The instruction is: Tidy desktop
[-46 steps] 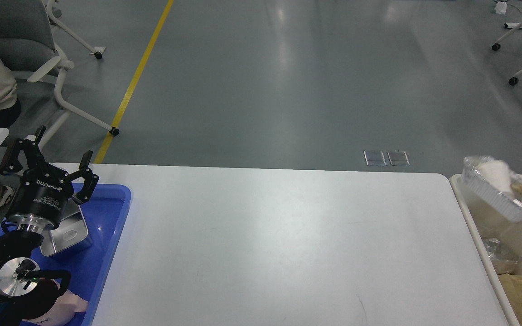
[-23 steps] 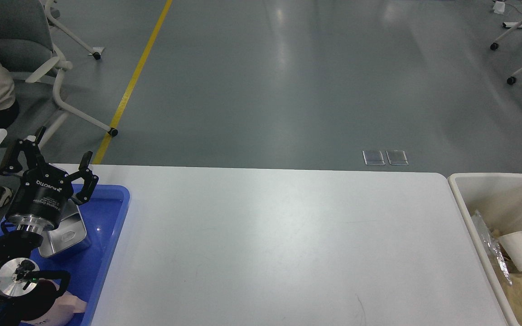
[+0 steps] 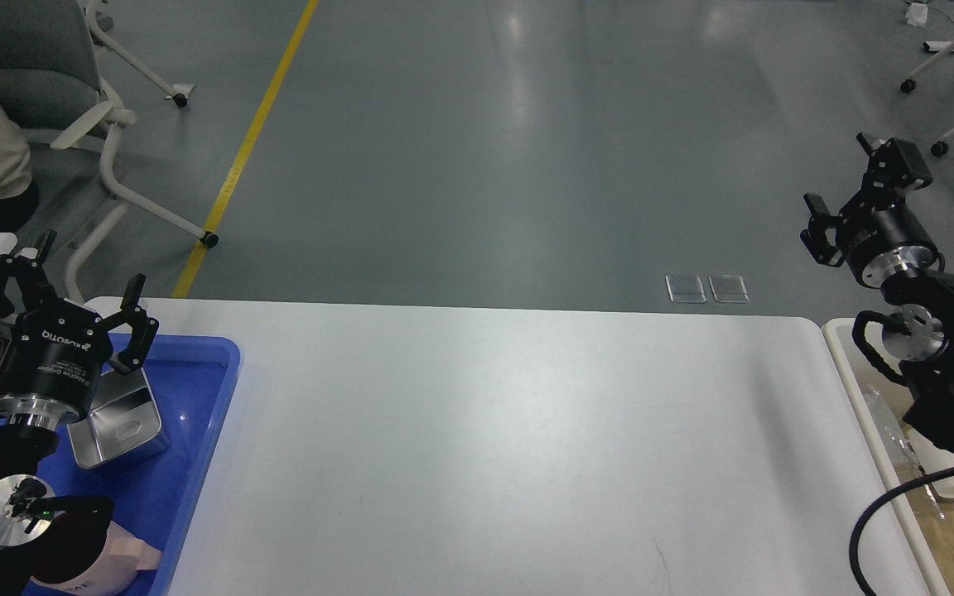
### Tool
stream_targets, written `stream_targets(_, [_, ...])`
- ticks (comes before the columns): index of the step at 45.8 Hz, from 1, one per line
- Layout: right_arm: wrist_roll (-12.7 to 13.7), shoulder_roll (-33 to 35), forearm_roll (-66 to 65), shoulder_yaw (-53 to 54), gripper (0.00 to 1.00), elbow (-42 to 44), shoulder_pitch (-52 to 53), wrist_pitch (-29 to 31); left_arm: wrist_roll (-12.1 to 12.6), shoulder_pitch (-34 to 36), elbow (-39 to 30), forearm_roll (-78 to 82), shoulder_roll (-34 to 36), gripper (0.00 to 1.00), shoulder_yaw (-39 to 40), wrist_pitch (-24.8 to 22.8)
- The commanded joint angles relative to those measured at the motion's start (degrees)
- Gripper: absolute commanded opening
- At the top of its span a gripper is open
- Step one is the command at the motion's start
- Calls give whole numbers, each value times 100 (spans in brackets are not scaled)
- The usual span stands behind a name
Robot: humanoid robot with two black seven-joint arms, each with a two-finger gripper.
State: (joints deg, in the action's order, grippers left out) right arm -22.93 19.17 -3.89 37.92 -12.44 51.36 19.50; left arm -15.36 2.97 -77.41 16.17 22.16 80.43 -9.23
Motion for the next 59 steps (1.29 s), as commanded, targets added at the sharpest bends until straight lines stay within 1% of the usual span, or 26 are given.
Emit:
stream_targets(1, [7, -45, 134, 1611, 100, -890, -476, 168, -2, -34, -20, 0, -10, 96, 43, 0])
stream_targets(9, [42, -36, 178, 2957, 100, -3210, -1838, 142, 7, -43, -29, -18, -10, 96, 52, 9])
stream_targets(12, [43, -36, 283, 3213, 100, -3808, -2313, 89, 7, -77, -29, -26, -18, 96, 52, 9])
stream_targets(15, [43, -36, 354, 3336, 100, -4161, -2682, 80, 7, -130, -29, -26, -27, 96, 78, 9])
stream_targets(21, [78, 26, 424, 3371, 100, -4329, -3008, 106, 7, -157, -29, -26, -27, 96, 113, 0])
stream_targets(28, [323, 306, 495, 3336, 100, -4556, -3386, 124, 25, -148, -29, -26, -36, 96, 105, 0])
stream_targets(33, [438, 377, 495, 3336, 100, -4864, -3746, 106, 42, -139, -29, -26, -45, 96, 96, 0])
stream_targets(39, [456, 649, 495, 3345, 100, -5338, -4291, 80, 42, -139, -29, -26, -27, 96, 87, 0])
stream_targets(49, [464, 957, 503, 3521, 100, -5629, -4784, 89, 60, -69, -29, -26, -27, 96, 34, 17])
stream_targets(56, [491, 992, 635, 3556, 100, -5805, -4854, 10, 279, -51, -99, -26, -45, 96, 52, 61])
stream_targets(59, [491, 992, 635, 3556, 100, -5832, -4854, -17, 306, -86, -152, -35, -71, 96, 87, 53])
